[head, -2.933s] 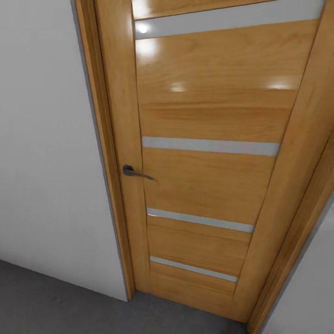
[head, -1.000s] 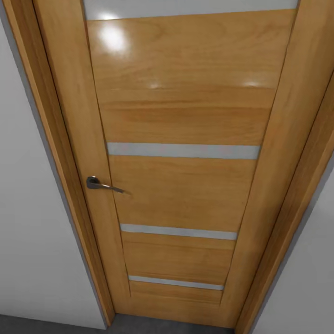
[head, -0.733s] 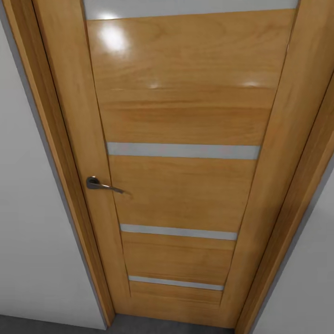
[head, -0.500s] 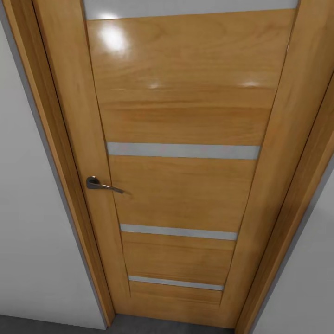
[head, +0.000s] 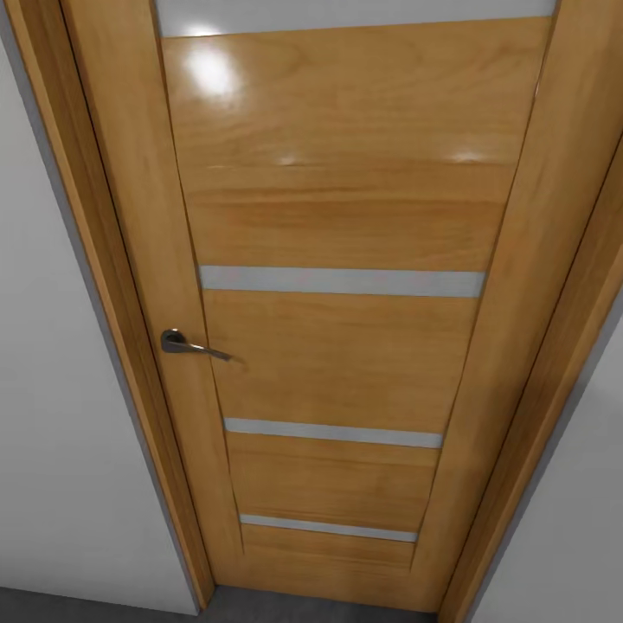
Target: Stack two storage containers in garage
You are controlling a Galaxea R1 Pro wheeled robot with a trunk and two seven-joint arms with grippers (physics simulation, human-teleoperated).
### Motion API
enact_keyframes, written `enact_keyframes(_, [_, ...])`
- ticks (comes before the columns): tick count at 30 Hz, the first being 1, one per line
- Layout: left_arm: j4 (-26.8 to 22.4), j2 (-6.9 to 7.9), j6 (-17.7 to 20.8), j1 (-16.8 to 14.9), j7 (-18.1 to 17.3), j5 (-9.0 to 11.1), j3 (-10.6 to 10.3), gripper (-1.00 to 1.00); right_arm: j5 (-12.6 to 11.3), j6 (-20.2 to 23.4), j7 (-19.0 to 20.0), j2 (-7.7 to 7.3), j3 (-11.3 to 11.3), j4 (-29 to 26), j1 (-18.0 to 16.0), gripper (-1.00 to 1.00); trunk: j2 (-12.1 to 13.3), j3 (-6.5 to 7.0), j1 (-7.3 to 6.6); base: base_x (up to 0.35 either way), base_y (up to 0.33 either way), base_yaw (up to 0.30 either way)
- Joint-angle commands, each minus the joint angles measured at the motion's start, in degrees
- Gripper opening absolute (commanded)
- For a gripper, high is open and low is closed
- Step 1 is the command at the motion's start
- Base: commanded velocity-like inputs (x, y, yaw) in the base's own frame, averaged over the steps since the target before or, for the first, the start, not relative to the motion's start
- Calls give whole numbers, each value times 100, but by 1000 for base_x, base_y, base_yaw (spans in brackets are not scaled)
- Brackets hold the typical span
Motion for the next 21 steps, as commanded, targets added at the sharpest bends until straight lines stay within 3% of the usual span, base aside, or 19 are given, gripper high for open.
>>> enact_keyframes(1, [-7,-1,-8,3,-7,45,12,100,-53,-23,-14,-2,49,4,-1,100,-2,-3,0,0,0,0])
enact_keyframes(21, [-7,-1,-15,4,-7,49,12,100,-50,-31,-14,-8,50,4,-1,100,-2,-3,0,0,0,-9])
